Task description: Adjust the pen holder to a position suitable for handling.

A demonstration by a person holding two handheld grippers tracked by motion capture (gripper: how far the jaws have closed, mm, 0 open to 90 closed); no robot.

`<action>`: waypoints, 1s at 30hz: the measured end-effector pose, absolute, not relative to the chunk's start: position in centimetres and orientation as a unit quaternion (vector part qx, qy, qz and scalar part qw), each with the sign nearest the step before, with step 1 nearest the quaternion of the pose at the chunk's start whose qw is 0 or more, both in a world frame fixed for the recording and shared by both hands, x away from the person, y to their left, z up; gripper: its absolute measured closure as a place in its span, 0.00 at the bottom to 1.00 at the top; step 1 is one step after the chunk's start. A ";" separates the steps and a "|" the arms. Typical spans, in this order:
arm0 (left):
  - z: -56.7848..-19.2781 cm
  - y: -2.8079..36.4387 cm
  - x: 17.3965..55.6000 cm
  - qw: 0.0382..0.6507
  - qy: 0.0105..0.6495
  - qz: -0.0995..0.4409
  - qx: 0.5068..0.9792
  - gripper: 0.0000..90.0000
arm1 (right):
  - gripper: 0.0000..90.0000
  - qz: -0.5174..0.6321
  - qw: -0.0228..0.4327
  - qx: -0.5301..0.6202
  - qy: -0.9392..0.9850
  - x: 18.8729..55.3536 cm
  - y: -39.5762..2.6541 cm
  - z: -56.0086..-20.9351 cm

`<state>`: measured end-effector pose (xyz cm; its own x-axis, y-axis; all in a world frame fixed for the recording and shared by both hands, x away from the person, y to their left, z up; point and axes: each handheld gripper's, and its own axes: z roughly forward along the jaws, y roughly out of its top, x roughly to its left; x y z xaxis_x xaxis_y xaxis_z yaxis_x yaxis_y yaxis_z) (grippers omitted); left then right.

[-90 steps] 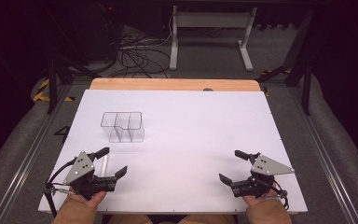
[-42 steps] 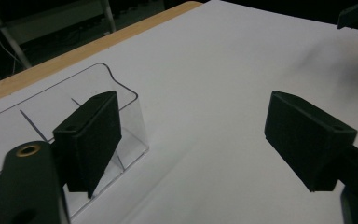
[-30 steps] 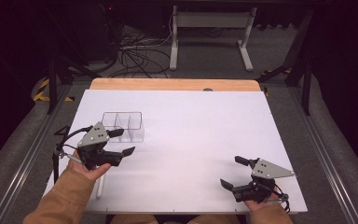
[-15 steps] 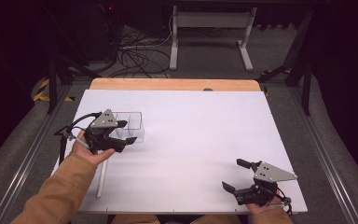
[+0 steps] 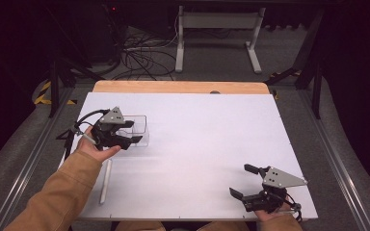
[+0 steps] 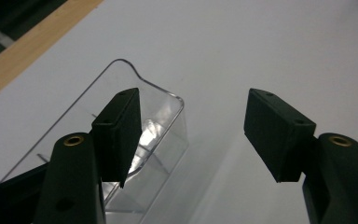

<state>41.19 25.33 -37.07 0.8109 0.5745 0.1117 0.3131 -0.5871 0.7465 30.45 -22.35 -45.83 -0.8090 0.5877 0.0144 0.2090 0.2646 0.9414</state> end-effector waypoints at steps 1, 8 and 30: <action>-37.1 25.3 41.3 0.379 0.253 0.167 0.874 0.42 | 0.06 0.550 0.172 0.256 0.776 30.5 -22.3 -45.8; -37.3 24.8 42.2 0.353 0.242 0.178 0.886 0.47 | 0.06 0.550 0.168 0.254 0.778 30.5 -22.2 -45.9; -38.5 22.6 45.0 0.255 0.229 0.162 0.925 0.67 | 0.06 0.552 0.162 0.253 0.777 30.6 -22.3 -46.0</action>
